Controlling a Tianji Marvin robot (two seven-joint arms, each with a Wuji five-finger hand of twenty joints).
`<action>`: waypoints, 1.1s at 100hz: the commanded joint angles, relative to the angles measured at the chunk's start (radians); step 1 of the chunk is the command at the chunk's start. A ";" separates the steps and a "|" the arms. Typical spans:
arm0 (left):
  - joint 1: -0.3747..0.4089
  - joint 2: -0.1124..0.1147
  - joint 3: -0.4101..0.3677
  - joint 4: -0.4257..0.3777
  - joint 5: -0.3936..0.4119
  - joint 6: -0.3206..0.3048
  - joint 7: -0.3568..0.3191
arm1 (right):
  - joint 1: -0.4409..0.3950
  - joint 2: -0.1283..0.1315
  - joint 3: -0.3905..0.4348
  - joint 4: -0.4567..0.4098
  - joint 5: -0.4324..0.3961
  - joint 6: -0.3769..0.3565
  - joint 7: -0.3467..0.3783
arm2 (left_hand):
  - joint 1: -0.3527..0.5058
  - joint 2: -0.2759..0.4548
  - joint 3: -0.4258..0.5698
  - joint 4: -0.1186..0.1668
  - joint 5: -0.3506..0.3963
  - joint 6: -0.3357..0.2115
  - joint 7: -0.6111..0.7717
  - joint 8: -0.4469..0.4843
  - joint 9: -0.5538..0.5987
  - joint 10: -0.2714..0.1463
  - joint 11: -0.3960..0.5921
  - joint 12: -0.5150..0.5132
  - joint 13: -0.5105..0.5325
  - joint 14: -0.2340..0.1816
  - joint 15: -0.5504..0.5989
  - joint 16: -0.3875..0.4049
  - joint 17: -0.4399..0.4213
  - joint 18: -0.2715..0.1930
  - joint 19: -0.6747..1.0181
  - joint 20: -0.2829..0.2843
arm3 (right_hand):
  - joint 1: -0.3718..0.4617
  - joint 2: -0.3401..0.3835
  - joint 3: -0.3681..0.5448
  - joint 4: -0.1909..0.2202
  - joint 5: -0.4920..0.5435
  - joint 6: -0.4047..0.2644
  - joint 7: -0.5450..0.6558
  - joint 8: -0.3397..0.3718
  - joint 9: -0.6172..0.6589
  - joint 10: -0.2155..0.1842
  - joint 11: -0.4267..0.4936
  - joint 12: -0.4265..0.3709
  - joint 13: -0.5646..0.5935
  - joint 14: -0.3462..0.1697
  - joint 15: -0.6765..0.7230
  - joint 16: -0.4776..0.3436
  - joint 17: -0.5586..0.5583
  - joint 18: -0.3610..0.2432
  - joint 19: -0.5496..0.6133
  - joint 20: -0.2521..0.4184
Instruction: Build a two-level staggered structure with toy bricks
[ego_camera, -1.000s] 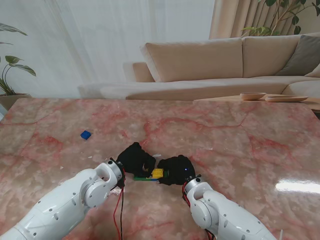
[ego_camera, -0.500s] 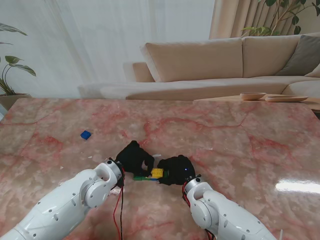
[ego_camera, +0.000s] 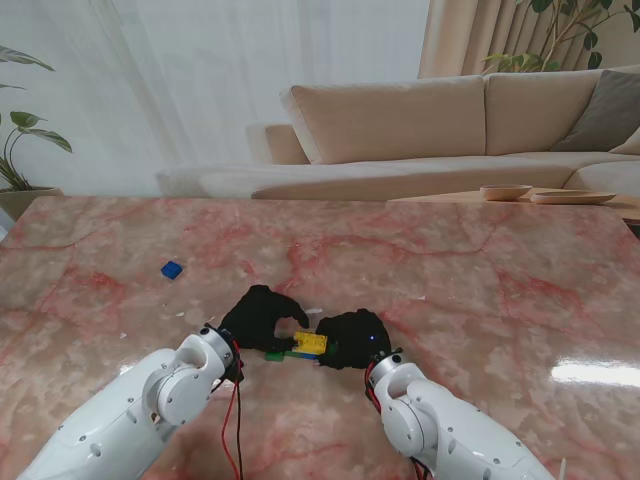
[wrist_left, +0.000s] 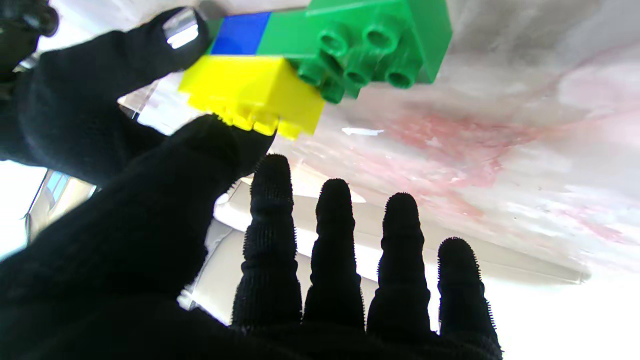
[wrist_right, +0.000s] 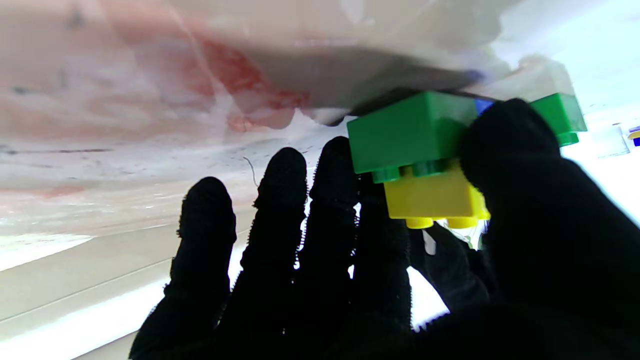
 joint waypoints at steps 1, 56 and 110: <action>0.013 -0.002 -0.007 -0.018 -0.008 -0.016 0.008 | -0.006 -0.003 -0.002 0.002 0.000 0.001 0.013 | -0.037 0.000 0.011 0.018 -0.038 0.011 -0.022 -0.001 -0.034 0.002 -0.004 -0.009 -0.046 -0.024 -0.019 -0.011 -0.019 -0.029 -0.031 0.007 | 0.061 0.019 0.064 -0.019 0.031 -0.123 0.060 0.007 0.026 -0.025 0.000 0.019 0.021 -0.024 0.021 0.016 -0.006 -0.004 0.022 0.034; 0.102 0.008 -0.191 -0.126 -0.012 0.080 -0.057 | 0.004 -0.008 -0.013 0.027 0.001 -0.026 -0.023 | -0.055 0.036 -0.012 0.018 -0.046 0.049 -0.032 0.001 -0.058 0.007 -0.005 -0.014 -0.062 -0.026 -0.019 -0.013 -0.018 -0.032 -0.055 0.040 | 0.078 0.006 0.124 -0.021 0.098 -0.165 0.074 -0.003 0.097 -0.042 -0.005 0.061 0.041 -0.034 0.023 0.017 0.004 -0.007 0.022 0.033; 0.011 0.046 -0.343 -0.048 0.025 0.172 -0.264 | 0.011 -0.004 -0.019 0.028 -0.005 -0.041 -0.012 | -0.056 0.046 -0.014 0.021 -0.121 0.068 -0.089 -0.022 -0.176 0.017 -0.058 -0.051 -0.098 -0.024 -0.035 -0.023 -0.013 -0.022 -0.031 0.063 | 0.073 0.006 0.125 -0.027 0.086 -0.161 0.069 -0.006 0.090 -0.040 -0.024 0.071 0.032 -0.034 0.017 0.016 -0.004 -0.007 0.016 0.031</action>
